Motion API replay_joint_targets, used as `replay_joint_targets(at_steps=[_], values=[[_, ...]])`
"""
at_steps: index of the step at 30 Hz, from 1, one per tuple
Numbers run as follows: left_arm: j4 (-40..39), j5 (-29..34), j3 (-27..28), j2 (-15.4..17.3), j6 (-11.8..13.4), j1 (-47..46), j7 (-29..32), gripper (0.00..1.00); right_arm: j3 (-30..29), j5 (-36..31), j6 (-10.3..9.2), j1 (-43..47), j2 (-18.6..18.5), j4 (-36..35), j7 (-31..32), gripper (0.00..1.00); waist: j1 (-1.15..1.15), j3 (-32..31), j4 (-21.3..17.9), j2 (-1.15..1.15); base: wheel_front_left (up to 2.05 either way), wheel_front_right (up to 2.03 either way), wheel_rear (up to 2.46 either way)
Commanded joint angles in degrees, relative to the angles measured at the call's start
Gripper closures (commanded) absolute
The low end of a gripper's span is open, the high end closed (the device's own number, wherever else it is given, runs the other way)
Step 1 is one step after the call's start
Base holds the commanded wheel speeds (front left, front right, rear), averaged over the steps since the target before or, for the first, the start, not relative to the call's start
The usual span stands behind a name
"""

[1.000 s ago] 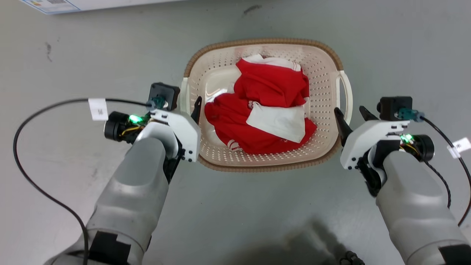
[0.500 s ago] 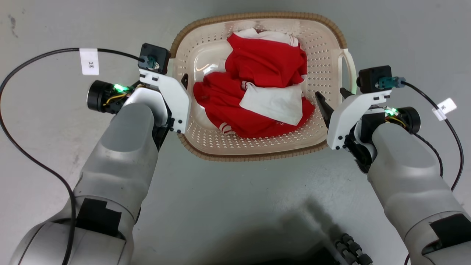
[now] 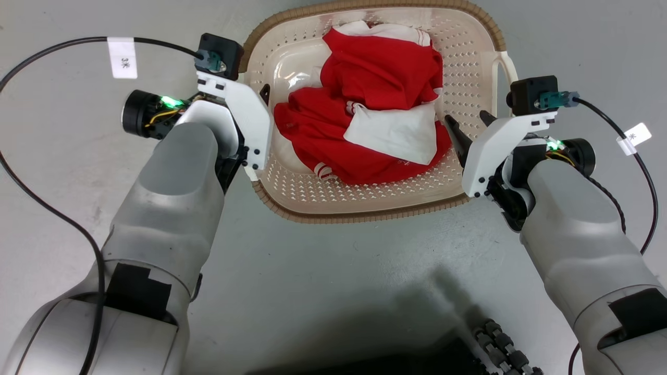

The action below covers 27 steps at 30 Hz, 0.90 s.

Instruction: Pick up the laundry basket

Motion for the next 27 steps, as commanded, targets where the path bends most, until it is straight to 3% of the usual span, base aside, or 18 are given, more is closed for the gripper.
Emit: replay_joint_targets(at_steps=[1, 2, 15, 27], values=[[0.51, -0.02, -0.18, 0.48, 0.08, -0.53, 0.08, 1.00, 0.28, 1.16, -0.12, -0.77, -0.44, 0.36, 0.55, 0.83, 0.00, 0.36, 0.08, 0.00, 0.00, 0.00, 0.00], [0.54, -0.25, -0.18, 0.59, 0.05, -0.61, -0.01, 1.00, 0.63, 1.81, -0.12, -0.90, -0.44, 0.36, 0.77, 1.00, 0.00, 0.46, 0.10, 0.00, 0.00, 0.00, 0.00], [0.59, -2.15, -0.48, 0.38, -0.41, -0.04, -0.97, 1.00, 5.00, 7.53, -0.10, -1.55, -0.30, 0.00, 2.19, 1.00, 0.00, -0.48, 0.13, 0.00, 0.00, 0.00, 0.00], [0.73, -4.97, 1.07, 0.61, 1.29, 1.29, -0.93, 1.00, 2.12, 8.56, -0.10, -2.69, -0.66, 0.71, -6.56, 1.00, 0.00, -2.05, -0.24, 0.00, 0.00, 0.00, 0.00]])
